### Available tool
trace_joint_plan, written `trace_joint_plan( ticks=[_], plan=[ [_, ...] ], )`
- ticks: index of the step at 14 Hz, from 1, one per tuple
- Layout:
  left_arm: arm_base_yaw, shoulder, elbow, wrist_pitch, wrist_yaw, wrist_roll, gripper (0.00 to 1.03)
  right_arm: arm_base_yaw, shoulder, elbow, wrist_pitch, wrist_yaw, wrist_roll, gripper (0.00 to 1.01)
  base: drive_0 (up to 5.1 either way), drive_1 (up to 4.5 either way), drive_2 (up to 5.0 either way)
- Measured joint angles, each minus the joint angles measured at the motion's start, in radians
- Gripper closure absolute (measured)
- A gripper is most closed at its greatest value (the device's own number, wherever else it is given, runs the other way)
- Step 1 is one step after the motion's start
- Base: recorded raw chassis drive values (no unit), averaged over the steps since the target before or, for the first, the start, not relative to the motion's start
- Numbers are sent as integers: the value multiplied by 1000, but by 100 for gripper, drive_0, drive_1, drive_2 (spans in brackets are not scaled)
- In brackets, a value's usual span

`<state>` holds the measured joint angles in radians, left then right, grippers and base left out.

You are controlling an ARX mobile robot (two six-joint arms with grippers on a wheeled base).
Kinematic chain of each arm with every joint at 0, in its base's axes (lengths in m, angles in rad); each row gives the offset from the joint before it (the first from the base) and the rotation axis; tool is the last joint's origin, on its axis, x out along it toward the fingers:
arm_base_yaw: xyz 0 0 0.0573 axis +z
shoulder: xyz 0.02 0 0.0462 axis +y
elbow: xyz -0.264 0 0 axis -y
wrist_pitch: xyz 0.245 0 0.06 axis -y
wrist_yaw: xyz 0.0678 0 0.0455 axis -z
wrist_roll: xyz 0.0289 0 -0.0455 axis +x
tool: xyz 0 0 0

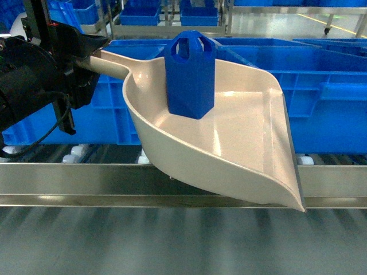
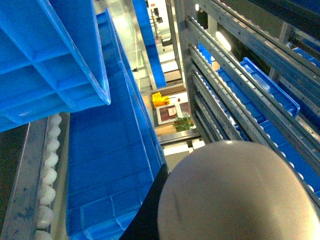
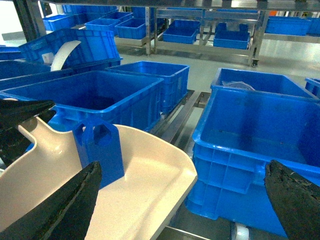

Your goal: Place part in tray to right shelf

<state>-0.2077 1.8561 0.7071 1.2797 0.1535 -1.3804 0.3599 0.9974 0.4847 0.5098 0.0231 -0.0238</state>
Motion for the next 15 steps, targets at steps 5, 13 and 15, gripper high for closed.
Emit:
trace_joint_plan(
  ticks=[5,13,15],
  plan=[
    [0,0,0,0,0,0,89,0,0,0,0,0,0,3,0,0,0],
    [0,0,0,0,0,0,89,0,0,0,0,0,0,3,0,0,0],
    [0,0,0,0,0,0,89,0,0,0,0,0,0,3,0,0,0]
  ],
)
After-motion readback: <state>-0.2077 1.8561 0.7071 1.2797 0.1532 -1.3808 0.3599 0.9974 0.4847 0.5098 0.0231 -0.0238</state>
